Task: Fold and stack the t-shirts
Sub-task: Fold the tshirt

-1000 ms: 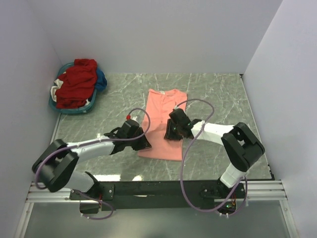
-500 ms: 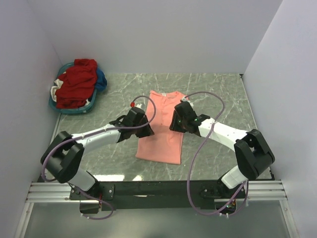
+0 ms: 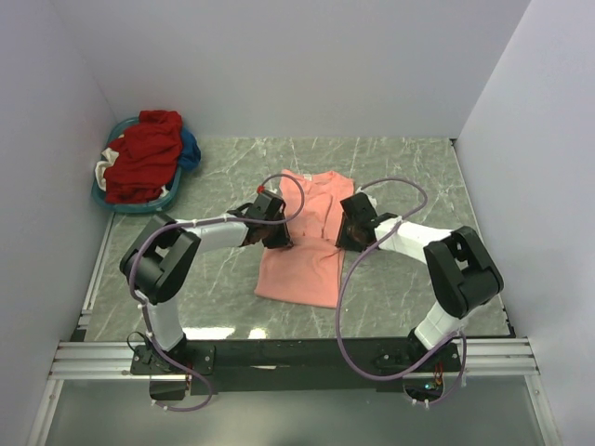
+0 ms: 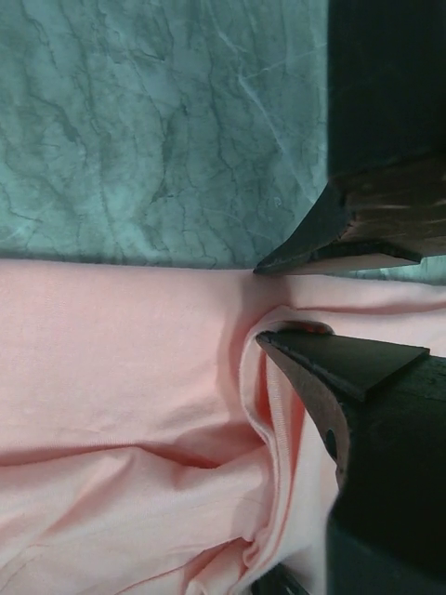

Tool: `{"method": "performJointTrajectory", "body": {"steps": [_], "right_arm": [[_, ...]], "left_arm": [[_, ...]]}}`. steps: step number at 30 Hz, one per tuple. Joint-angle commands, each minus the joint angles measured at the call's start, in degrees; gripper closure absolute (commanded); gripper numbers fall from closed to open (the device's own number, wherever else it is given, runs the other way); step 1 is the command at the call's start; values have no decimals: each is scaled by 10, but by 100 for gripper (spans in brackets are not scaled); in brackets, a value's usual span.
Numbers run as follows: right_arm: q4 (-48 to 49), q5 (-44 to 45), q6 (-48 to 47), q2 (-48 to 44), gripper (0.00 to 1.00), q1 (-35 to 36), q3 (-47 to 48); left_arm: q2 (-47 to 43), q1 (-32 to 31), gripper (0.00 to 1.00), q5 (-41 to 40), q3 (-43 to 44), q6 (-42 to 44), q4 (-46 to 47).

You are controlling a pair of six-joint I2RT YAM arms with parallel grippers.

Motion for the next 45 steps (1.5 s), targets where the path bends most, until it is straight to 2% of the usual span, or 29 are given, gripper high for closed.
{"method": "performJointTrajectory", "body": {"steps": [1,7,10,11,14,18,25,33,36,37,39,40,42,45], "right_arm": [[-13,9,-9,-27,63,-4,-13],[-45,10,-21,-52,64,-4,26],[-62,10,-28,-50,77,-5,53],[-65,8,-30,-49,87,-4,57],[-73,3,-33,-41,99,-3,72],[-92,11,-37,-46,100,-4,82],[-145,81,-46,-55,100,-4,108],[-133,90,-54,22,100,-17,112],[-128,79,-64,48,91,-31,122],[-129,76,-67,52,82,-42,125],[-130,68,-76,50,73,-49,137],[-133,72,-77,44,65,-50,140],[-136,70,-75,21,61,-50,145],[-133,60,-69,-19,60,-49,133]], "left_arm": [[10,0,82,19,17,7,18],[-20,0,80,5,9,10,14],[-38,0,80,2,12,17,7],[-48,0,80,0,12,19,5],[-66,0,79,-3,8,24,4],[-86,0,78,0,5,32,-2],[-120,-1,78,25,-16,36,6],[-110,-1,77,35,-32,27,25],[-101,-1,77,33,-31,22,29],[-96,-1,77,34,-31,23,31],[-91,-1,77,38,-28,21,34],[-87,-1,77,40,-27,22,35],[-84,-1,77,45,-24,21,39],[-83,-3,78,71,-22,21,51]]}}
